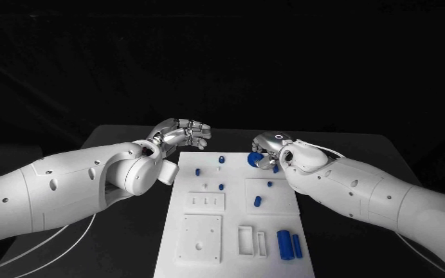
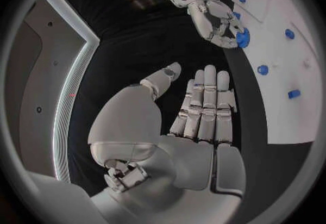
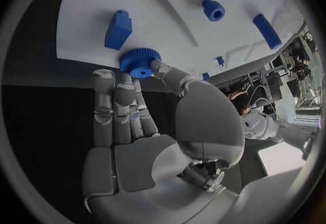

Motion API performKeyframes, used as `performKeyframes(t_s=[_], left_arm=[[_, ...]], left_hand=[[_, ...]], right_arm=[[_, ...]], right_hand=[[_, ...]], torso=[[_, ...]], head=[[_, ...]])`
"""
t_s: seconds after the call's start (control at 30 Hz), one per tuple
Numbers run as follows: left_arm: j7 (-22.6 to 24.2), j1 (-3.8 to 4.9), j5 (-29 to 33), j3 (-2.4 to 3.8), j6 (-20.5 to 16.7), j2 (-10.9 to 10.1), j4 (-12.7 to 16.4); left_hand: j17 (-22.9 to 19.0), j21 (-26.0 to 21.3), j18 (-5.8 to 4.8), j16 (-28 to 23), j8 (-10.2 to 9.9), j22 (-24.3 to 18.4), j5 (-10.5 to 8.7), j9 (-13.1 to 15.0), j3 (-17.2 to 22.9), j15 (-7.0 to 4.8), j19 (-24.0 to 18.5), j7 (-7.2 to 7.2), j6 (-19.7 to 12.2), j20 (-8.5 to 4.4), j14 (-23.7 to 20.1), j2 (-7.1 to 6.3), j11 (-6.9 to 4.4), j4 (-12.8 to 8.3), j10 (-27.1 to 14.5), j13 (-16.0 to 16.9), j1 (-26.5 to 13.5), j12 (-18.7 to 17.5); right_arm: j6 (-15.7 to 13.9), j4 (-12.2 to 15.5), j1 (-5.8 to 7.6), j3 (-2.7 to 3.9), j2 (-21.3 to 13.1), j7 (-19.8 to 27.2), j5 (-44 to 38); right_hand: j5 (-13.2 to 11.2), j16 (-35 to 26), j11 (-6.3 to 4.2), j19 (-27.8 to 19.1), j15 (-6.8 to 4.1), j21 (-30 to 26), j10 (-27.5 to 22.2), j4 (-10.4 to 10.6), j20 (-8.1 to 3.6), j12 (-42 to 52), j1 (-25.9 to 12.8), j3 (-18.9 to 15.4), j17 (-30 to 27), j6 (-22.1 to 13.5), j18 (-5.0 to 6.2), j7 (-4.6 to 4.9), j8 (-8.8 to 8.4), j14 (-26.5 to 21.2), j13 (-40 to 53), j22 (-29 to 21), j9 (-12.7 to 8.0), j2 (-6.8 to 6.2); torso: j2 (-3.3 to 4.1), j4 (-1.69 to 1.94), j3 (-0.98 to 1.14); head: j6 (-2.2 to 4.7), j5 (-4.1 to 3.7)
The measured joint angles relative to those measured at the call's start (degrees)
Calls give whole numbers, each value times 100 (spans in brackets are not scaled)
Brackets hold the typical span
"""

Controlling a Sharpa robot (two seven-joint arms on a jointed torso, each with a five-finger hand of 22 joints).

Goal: Assemble the parts on the task board

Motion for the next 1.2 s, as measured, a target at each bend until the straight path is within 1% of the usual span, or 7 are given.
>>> performKeyframes(t_s=[0.17, 0.37, 0.4, 0.57, 0.7, 0.87, 1.2], left_arm=[[-2, 0, 0, 0, 2, -12, 16], [-4, 0, 0, 1, 4, -14, 19], [-4, 0, 0, 1, 5, -16, 21], [-6, 1, 0, 1, 7, -29, 23], [-7, 1, -2, 1, 9, -33, 25], [-7, 1, -5, 1, 12, 8, -25], [-9, -1, -6, -1, 18, 39, -68]], left_hand=[[0, 22, -1, 0, -33, 0, 0, 6, 0, 0, 0, 21, 21, 0, 0, 0, 0, 0, 0, 0, 0, 0], [-1, 22, -1, 0, -33, 0, 0, 6, 0, 0, 0, 21, 21, 0, 0, 0, 0, 0, 0, 0, 0, -22], [-1, 22, -2, 0, -33, 0, 0, 6, 0, 0, 0, 21, 21, 0, 0, 0, 0, 0, 0, 0, 0, -22], [-1, 22, -3, 0, -33, 0, 0, 6, 0, 0, 0, 21, 21, 0, 0, 0, 0, 0, 0, -1, 0, -22], [-1, 22, -3, 0, -33, -1, 0, 6, 0, 0, 0, 20, 21, 0, 0, 0, 0, 0, 0, 4, 0, -22], [-2, 22, -4, 0, -33, 4, 0, 5, 0, 0, 0, 21, 20, 0, 0, 0, 0, 0, 0, 4, 0, -22], [-2, 22, -6, 0, -33, 3, 0, 10, 0, 0, 0, 21, 21, 0, 0, -23, 0, 0, 0, 3, -23, -22]], right_arm=[[21, -19, 6, -2, 10, -13, -30], [31, -14, 11, -2, 17, -31, -67], [33, -11, 12, -2, 17, -32, -75], [42, -13, 12, -2, 13, -42, -96], [58, -14, 10, -2, 5, -44, -105], [72, -16, 8, -4, -9, -45, -106], [65, 35, 0, -7, -59, -18, -73]], right_hand=[[0, 28, -13, -8, -32, 1, 117, 0, 8, 34, 0, 0, -2, -41, -1, -28, 0, -29, 54, -1, -15, 0], [-1, 28, -107, -30, -136, 26, 243, 1, -14, 209, -25, -1, -2, -134, 0, -118, -1, -46, 352, -1, -16, -25], [0, 28, -177, -39, -137, 39, 317, 1, -23, 270, -24, -1, -2, -143, -1, -127, -1, -45, 469, -1, -15, -24], [-1, 51, -223, -51, -205, 82, 365, -33, -33, 340, -54, -35, -2, -174, 0, -158, -1, -55, 764, -1, -6, -54], [-1, 55, -221, -103, -228, 183, 257, -37, -62, 537, -54, -105, 1, -193, -4, -139, 32, -78, 1559, -1, 24, -54], [-1, 96, -337, -131, -373, 309, 38, -48, -97, 1132, -126, -194, 69, -215, -3, -157, 65, -101, 2941, -2, 33, -74], [-22, 101, -433, -173, -457, 540, -397, -48, -162, 1977, -162, -193, 166, -204, 55, -190, 132, -122, 5118, -2, 37, -81]], torso=[[0, -2, 1], [-1, -6, 2], [-2, -6, 2], [-4, -9, 4], [-7, -12, 5], [-7, -13, 9], [-3, -15, 6]], head=[[-16, 5], [-26, 12], [-27, 12], [-30, 12], [-34, 12], [-37, 8], [-35, -12]])
